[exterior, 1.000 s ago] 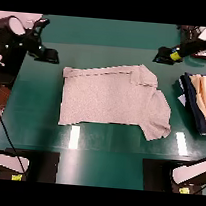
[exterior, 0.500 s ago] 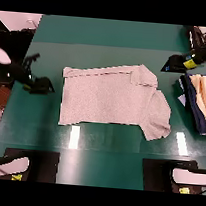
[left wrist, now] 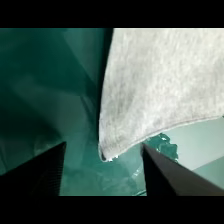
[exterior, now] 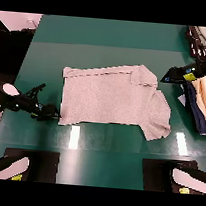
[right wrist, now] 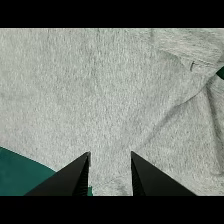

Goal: Fold the shirts.

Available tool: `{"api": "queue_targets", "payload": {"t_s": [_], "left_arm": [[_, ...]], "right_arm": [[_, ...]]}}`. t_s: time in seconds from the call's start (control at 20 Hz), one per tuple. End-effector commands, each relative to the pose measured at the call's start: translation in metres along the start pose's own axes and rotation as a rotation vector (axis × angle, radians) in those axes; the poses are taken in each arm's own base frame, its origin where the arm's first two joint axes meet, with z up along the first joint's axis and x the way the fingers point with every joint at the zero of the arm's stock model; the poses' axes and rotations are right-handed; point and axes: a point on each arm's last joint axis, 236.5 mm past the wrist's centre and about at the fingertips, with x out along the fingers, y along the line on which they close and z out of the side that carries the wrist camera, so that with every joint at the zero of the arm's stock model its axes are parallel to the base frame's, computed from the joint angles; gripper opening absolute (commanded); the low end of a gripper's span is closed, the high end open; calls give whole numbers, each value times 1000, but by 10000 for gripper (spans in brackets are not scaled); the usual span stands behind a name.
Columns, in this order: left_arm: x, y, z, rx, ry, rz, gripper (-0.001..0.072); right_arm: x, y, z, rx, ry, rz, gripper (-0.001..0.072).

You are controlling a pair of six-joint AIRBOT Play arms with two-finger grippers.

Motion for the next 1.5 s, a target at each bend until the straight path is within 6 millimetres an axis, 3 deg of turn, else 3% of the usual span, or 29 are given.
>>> {"api": "queue_targets", "payload": {"t_s": [0.0, 0.2, 0.25, 0.35, 0.5, 0.7, 0.8, 0.9, 1.1, 1.45], "left_arm": [[10, -1, -1, -35, -27, -29, 540], [24, -18, 2, 47, -44, -10, 539], [27, -21, 2, 61, -50, -6, 455], [28, -27, 4, 60, -59, -18, 18], [14, -31, 10, 114, -53, 5, 22], [-41, -36, 45, 255, -164, 141, 22], [-68, -46, 67, 280, -256, 174, 23], [-81, -55, 77, 299, -297, 174, 23], [-82, -56, 80, 281, -308, 170, 22], [-82, -56, 78, 258, -302, 166, 23]], "right_arm": [[-7, 3, 1, -6, -35, -6, 292], [-13, 5, 3, -12, -57, -9, 292], [-13, 5, 1, -11, -51, -9, 292], [-13, 2, -6, -1, -20, -7, 292], [-11, -22, -30, 61, 34, -14, 292], [11, -87, -96, 263, 102, -32, 295], [28, -119, -132, 418, 135, -23, 382], [46, -135, -156, 503, 171, 26, 385], [78, -136, -160, 602, 185, 185, 384], [119, -128, -153, 534, 228, 157, 371]]}}
